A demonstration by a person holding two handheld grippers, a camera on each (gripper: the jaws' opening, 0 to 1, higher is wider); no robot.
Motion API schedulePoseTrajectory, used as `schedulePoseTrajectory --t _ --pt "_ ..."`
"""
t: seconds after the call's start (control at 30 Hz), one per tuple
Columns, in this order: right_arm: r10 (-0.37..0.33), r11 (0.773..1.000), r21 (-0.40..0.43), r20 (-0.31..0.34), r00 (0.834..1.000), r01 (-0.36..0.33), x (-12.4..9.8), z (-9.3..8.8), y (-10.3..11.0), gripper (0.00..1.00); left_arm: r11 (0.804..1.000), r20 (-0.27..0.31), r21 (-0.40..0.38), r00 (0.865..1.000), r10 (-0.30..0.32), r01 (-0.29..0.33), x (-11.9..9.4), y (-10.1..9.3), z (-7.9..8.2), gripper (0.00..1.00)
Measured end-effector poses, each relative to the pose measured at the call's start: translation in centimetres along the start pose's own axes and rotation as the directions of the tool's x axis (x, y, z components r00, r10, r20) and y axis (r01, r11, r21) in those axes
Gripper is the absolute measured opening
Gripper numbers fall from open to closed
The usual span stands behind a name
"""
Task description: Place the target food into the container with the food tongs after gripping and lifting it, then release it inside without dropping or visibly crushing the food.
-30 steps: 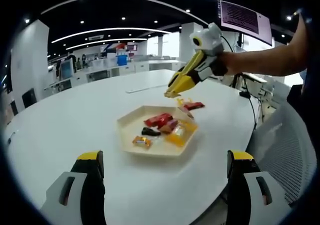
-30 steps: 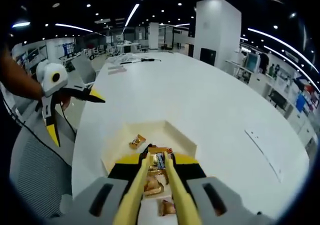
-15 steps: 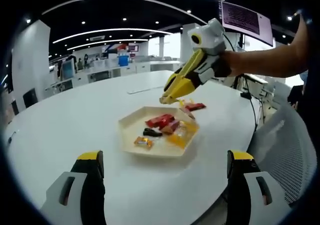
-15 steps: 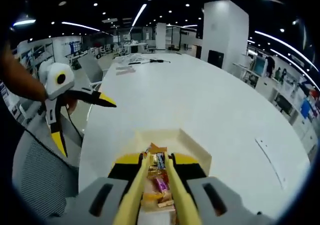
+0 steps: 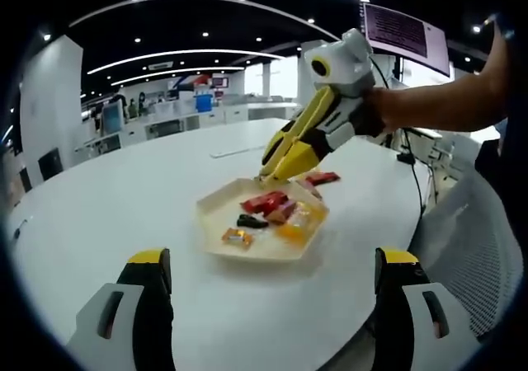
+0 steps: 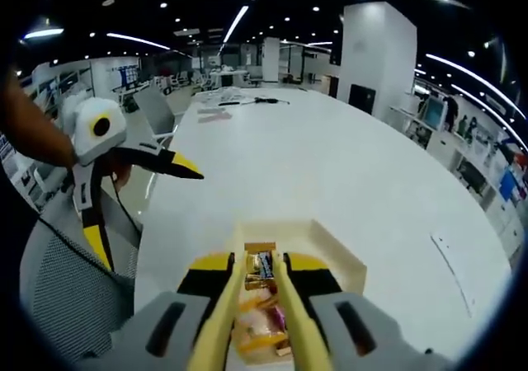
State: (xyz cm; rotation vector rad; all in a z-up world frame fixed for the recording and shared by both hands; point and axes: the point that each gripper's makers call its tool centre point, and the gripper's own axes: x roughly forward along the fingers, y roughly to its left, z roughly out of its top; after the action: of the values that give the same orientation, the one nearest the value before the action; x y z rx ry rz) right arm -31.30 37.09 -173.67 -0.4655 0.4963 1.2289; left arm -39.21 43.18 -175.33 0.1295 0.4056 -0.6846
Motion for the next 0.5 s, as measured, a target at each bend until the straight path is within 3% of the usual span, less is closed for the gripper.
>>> schedulePoseTrajectory --t 0.27,0.5 --pt "0.01 1.0 0.01 0.031 0.999 -0.01 -0.2 0.2 0.3 0.26 1.0 0.001 0.0 1.0 0.0 0.0 0.0 0.0 0.1 1.0" --pt "-0.021 0.999 0.026 0.064 0.998 0.019 -1.3 -0.5 -0.3 0.27 1.0 0.009 -0.004 1.0 0.001 -0.001 0.0 0.1 0.1 1.0"
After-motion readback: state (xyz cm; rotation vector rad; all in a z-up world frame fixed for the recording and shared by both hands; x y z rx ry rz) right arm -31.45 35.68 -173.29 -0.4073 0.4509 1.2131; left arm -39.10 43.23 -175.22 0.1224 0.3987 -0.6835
